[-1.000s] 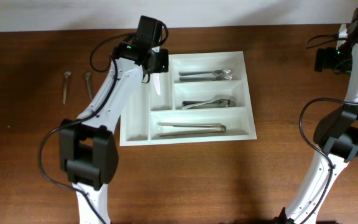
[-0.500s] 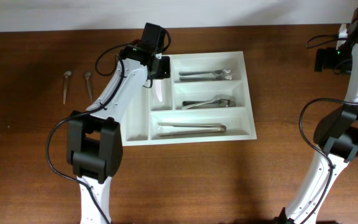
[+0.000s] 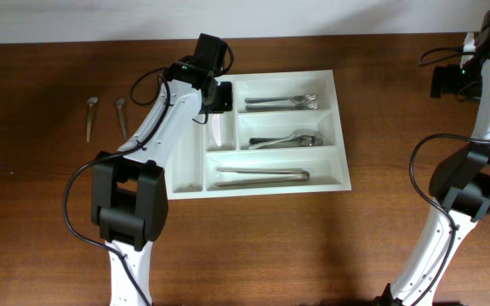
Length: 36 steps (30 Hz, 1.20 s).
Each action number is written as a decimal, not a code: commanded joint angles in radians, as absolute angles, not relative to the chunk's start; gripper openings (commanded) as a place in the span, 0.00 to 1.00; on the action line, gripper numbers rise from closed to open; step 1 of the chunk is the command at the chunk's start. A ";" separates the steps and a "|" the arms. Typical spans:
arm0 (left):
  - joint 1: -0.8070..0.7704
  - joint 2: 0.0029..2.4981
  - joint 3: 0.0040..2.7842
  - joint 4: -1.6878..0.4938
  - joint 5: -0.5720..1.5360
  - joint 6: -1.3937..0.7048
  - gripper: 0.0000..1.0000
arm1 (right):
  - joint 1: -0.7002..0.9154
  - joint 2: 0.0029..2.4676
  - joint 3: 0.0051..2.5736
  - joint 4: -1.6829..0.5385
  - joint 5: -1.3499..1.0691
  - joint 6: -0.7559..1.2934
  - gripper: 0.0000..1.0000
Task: Pack container
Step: 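Lower the white utensil into the left narrow compartment and release, then raise the left gripper and move it back left over the spoons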
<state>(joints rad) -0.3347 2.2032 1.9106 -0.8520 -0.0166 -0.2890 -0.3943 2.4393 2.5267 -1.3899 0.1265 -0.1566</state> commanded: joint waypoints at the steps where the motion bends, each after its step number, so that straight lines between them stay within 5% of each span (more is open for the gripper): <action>1: -0.336 2.212 1.917 -0.855 0.016 -0.301 0.10 | -0.400 2.442 2.523 -1.390 0.124 -0.149 0.99; 23: -0.336 2.211 1.938 -0.850 0.006 -0.296 0.40 | -0.400 2.442 2.523 -1.390 0.124 -0.149 0.99; 31: -0.287 2.152 2.118 -0.933 -0.163 -0.203 0.84 | -0.400 2.442 2.523 -1.390 0.124 -0.149 0.99; 36: -0.207 2.123 2.147 -1.037 -0.218 -0.185 0.99 | -0.400 2.442 2.523 -1.390 0.124 -0.149 0.99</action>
<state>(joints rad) -0.2756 2.1757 2.1242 -0.9871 -0.1349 -0.2150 -0.3943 2.4393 2.5267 -1.3899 0.1265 -0.1566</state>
